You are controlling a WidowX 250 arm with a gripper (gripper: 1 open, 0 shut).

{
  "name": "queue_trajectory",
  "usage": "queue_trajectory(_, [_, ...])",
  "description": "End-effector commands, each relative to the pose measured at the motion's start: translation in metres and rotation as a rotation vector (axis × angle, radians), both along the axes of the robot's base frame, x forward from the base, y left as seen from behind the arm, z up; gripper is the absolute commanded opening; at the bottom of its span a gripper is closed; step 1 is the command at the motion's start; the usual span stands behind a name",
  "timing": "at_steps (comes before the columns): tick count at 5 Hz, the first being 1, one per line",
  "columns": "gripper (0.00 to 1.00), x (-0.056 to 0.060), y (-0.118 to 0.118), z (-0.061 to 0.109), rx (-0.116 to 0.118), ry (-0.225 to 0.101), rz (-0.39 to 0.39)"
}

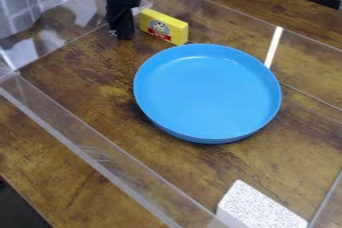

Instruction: Put the yellow block in the blue tray

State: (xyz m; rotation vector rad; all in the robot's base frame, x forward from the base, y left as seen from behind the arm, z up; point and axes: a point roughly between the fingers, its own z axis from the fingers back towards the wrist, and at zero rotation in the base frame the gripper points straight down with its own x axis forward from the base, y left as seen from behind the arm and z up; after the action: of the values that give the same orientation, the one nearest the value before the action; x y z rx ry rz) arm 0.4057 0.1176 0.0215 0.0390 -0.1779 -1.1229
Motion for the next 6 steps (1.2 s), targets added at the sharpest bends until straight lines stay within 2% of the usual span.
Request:
queue_trajectory(1, [0.0,0.002,0.001,0.037,0.016,-0.068,0.001])
queue_trajectory(4, [0.0,-0.003,-0.006,0.059,0.007,-0.086,-0.001])
queue_trajectory(5, [0.0,-0.006,-0.014,0.071,0.009,-0.095,-0.009])
queue_trajectory(6, [0.0,0.01,-0.015,0.064,0.019,-0.102,-0.065])
